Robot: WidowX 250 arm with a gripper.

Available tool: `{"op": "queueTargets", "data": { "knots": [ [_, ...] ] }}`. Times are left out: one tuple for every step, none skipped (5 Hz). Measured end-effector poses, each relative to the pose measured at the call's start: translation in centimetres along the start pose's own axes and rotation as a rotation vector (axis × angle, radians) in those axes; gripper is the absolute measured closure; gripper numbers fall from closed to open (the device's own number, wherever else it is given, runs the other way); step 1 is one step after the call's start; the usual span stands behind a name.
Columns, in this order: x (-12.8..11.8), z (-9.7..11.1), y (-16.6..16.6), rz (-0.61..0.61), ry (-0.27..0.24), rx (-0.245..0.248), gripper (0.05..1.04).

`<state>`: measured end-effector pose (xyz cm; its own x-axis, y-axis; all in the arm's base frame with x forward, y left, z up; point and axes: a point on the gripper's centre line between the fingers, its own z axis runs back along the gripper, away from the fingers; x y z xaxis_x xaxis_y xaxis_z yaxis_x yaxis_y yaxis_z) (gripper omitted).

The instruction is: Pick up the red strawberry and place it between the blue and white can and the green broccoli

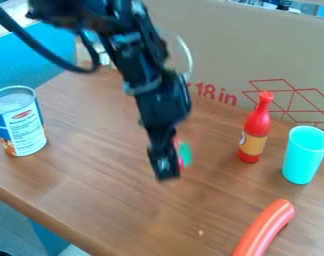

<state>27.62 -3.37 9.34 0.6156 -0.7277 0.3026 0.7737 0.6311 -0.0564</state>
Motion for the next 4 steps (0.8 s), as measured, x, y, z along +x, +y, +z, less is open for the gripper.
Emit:
{"op": "queueTargets", "data": {
  "knots": [
    [-0.7,1.1,3.2,0.164,0.008,0.131,0.272],
    [-2.5,0.8,6.1,0.407,0.050,0.176,0.272],
    [-3.6,2.3,8.4,0.609,0.064,0.264,0.272],
    [-6.0,3.0,10.6,0.750,0.104,0.289,0.271]
  ]
}}
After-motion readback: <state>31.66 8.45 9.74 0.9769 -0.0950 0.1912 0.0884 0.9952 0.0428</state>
